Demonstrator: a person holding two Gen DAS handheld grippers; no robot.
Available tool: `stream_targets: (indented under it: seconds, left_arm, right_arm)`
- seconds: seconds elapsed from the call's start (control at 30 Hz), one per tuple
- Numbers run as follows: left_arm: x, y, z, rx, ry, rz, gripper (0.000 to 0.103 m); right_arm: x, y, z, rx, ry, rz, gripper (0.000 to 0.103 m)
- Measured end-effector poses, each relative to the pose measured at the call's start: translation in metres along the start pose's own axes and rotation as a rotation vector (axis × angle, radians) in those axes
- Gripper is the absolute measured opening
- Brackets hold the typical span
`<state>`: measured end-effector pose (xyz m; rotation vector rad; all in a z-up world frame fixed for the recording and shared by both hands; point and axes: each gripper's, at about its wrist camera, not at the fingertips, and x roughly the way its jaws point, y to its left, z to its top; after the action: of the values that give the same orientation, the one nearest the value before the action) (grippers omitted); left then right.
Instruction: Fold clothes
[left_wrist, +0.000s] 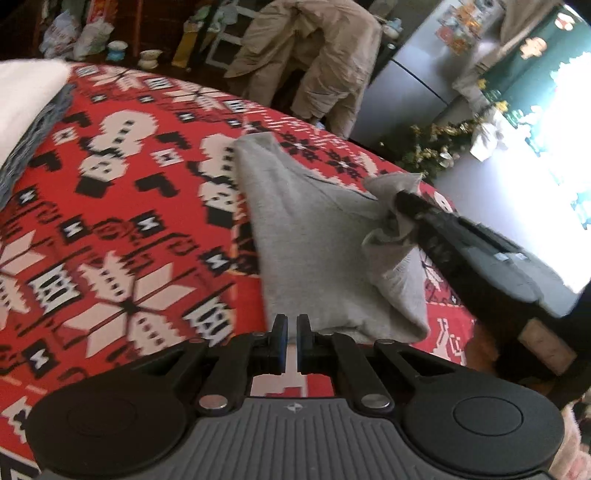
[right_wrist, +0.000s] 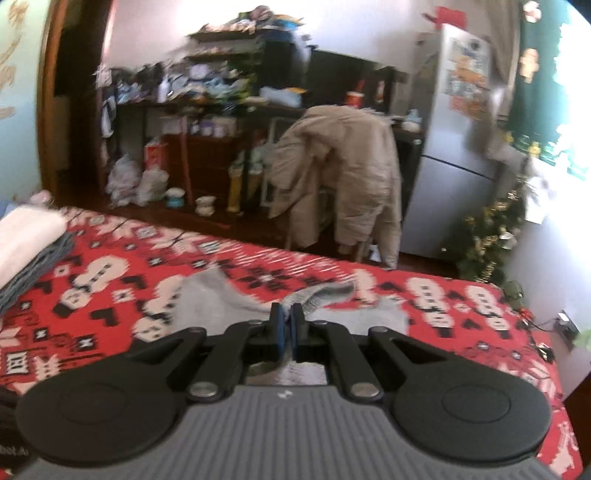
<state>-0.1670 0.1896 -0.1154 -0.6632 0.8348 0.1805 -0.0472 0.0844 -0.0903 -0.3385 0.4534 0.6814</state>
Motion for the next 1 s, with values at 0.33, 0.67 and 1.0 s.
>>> stream_targets:
  seconds: [0.33, 0.67, 1.0]
  left_arm:
    - [-0.005, 0.019, 0.003, -0.053, -0.018, -0.009, 0.003]
    - [0.001, 0.017, 0.020, -0.057, -0.040, -0.039, 0.003]
    - [0.075, -0.018, 0.088, 0.090, -0.058, -0.026, 0.003]
  right_arm:
    - [0.035, 0.042, -0.017, -0.071, 0.080, 0.035, 0.005]
    - [-0.001, 0.030, -0.031, -0.126, 0.040, 0.150, 0.030]
    - [-0.016, -0.030, -0.051, -0.040, 0.118, 0.082, 0.030]
